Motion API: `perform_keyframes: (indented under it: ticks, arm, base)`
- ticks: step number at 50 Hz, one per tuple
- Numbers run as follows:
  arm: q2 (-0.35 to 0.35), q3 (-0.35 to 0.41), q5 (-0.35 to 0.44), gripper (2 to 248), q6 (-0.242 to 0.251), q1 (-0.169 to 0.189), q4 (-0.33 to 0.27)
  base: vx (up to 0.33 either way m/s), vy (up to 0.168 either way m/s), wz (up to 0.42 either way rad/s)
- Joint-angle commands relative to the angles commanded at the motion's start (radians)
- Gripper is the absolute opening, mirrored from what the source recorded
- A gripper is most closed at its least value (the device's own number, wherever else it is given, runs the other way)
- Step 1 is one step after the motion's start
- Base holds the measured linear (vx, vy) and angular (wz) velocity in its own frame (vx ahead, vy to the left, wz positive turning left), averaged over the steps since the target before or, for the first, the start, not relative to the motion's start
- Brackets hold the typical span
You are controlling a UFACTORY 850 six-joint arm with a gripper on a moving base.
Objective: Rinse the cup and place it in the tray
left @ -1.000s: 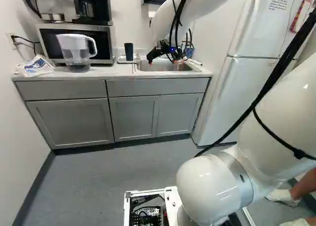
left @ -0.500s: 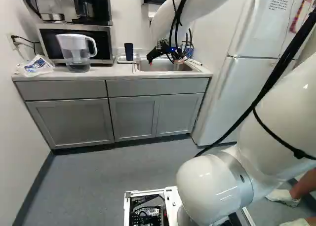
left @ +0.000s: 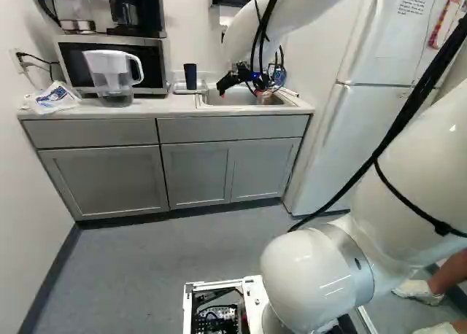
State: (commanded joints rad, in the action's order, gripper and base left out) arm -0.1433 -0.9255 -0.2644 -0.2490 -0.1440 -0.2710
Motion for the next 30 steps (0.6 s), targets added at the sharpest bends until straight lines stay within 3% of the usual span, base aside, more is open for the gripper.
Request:
perform_keyframes:
  ticks: [30]
  arm:
    - [-0.017, 0.106, 0.143, 247, 0.031, 0.018, 0.034]
  base:
    - [0.0, 0.0, 0.0]
